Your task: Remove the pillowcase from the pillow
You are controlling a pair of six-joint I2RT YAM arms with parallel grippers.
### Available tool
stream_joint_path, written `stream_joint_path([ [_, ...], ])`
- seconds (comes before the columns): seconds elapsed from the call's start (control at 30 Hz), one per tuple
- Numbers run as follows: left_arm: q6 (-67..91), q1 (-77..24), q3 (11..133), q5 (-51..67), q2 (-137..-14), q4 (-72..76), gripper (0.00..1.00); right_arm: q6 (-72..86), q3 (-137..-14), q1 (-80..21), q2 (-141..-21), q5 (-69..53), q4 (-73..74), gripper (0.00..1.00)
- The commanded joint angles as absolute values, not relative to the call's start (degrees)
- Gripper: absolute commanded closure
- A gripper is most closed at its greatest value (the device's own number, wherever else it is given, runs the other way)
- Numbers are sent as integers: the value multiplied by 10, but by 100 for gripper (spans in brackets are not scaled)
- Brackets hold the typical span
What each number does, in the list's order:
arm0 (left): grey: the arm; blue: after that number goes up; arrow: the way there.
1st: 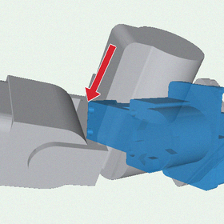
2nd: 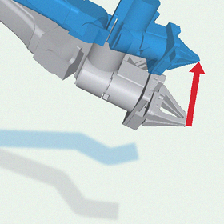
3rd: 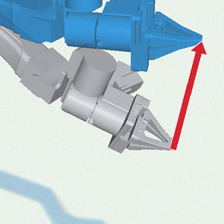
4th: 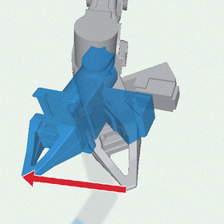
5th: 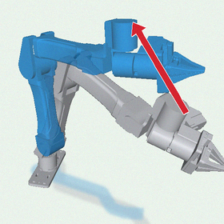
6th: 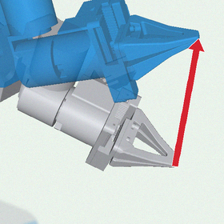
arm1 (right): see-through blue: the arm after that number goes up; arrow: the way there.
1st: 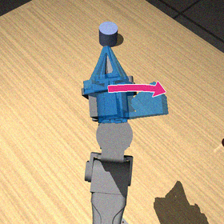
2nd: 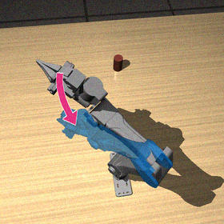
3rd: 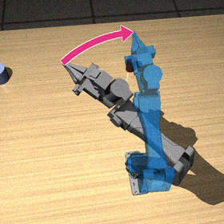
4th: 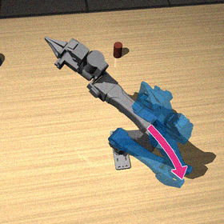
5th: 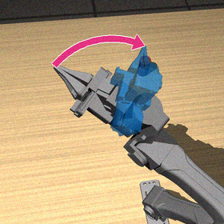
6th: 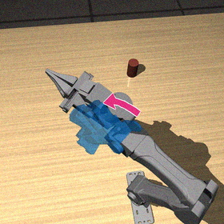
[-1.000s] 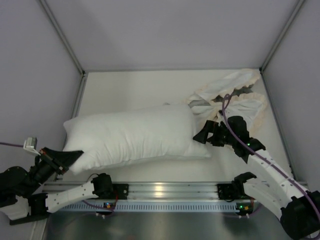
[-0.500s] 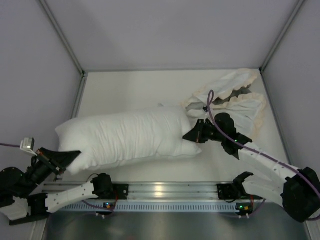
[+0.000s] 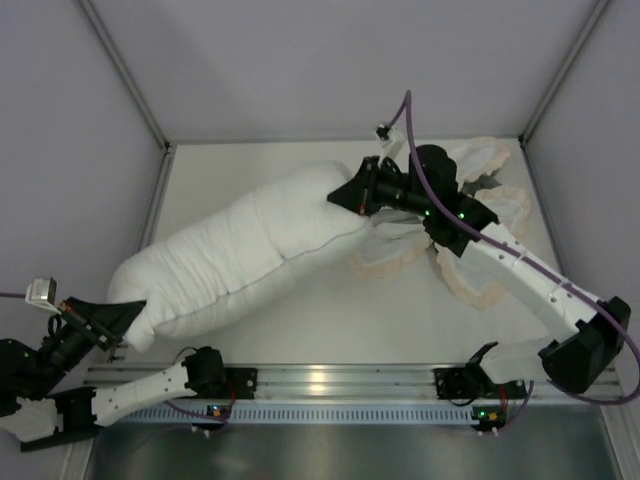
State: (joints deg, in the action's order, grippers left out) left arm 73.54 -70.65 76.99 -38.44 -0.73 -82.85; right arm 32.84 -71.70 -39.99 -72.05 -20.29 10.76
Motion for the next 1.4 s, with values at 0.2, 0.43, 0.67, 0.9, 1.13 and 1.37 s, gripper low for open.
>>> stream_joint_path([
  [0.2, 720, -715, 667, -341, -13, -764, 100, 338, -996, -360, -1022, -325, 14, 100],
  [0.43, 717, -723, 417, -273, -82, -578, 100, 358, -993, -291, -1109, -301, -47, 100],
  [0.67, 688, -723, 361, -341, -191, -519, 100, 333, -998, -234, -1168, -300, -23, 46],
  [0.9, 674, -723, 338, -297, -251, -451, 99, 252, -967, -224, -1102, -193, 100, 1],
  [1.13, 686, -723, 337, -283, -222, -468, 1, 211, -745, -272, -855, 41, 127, 0],
  [1.37, 693, -723, 345, -273, -158, -484, 1, 206, -558, -279, -650, 109, 142, 1],
])
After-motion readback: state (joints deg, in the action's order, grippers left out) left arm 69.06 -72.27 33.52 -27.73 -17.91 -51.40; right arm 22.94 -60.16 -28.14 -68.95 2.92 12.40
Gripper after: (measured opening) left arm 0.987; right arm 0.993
